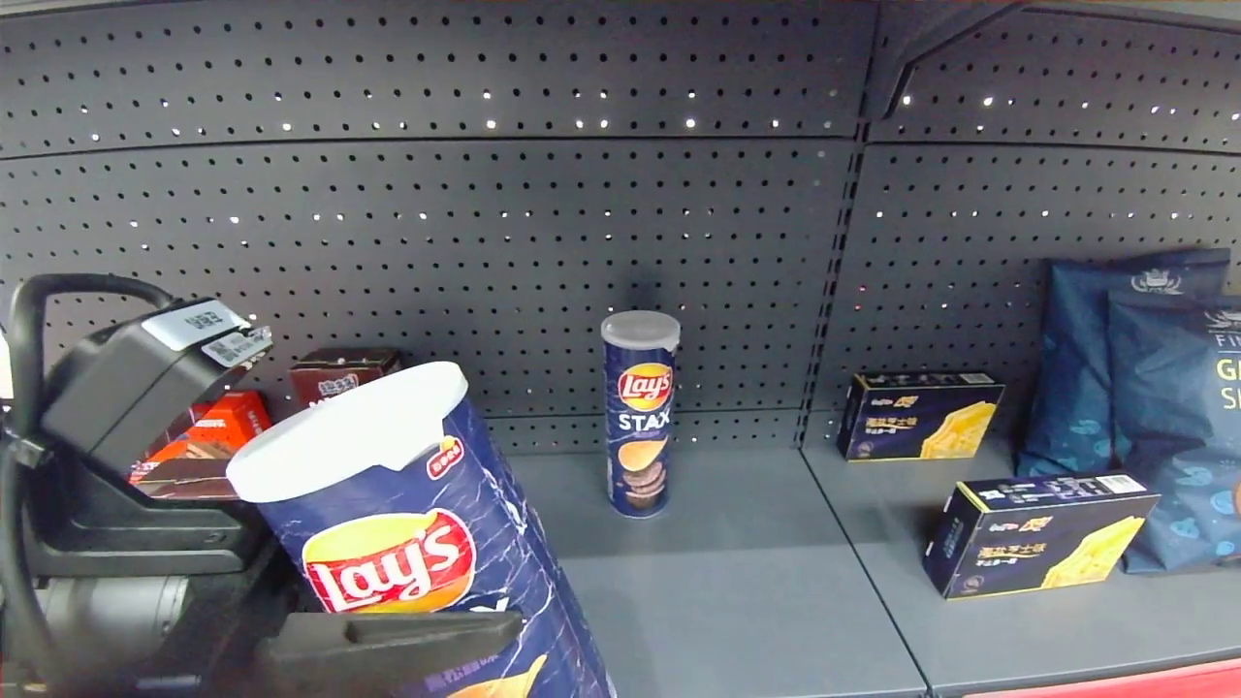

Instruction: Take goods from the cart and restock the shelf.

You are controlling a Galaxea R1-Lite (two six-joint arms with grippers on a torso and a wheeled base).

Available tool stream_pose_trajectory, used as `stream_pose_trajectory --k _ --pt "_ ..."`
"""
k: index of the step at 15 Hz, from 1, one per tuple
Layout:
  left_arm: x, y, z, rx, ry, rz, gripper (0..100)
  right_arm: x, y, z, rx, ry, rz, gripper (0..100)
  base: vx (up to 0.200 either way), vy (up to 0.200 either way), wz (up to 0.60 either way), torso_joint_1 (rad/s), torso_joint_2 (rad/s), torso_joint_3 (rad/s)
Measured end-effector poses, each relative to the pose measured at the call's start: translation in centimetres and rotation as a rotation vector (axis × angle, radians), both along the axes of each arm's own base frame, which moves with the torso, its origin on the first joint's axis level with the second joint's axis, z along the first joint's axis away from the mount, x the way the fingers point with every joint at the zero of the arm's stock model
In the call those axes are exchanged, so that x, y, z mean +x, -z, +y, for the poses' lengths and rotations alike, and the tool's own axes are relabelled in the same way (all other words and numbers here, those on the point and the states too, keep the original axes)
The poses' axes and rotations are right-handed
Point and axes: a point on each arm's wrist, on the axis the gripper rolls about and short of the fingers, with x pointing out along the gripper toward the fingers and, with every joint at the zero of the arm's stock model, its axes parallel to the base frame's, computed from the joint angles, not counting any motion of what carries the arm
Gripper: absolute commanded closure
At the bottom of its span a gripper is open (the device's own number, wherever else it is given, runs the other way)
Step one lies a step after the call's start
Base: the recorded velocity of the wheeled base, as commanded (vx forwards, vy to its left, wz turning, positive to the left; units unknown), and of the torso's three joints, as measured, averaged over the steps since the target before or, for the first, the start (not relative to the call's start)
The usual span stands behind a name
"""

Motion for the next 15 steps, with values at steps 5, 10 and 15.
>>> stream_pose_trajectory --k 5,10,15 --pt "0.13 -0.21 0.24 -0.005 -0.016 -0.007 100 -0.01 -0.04 -0.01 0.002 0.001 -0.003 0 0.000 0.000 0.00 0.000 0.00 0.000" --pt "0.07 0.03 0.35 -0.001 -0.019 -0.001 100 0.00 -0.03 -0.01 0.001 0.002 -0.003 0 0.000 0.000 0.24 0.002 0.00 0.000" --pt "0.05 0.05 0.38 -0.001 -0.021 0.000 100 0.00 -0.03 -0.01 0.000 0.002 -0.003 0 0.000 0.000 0.00 0.000 0.00 0.000"
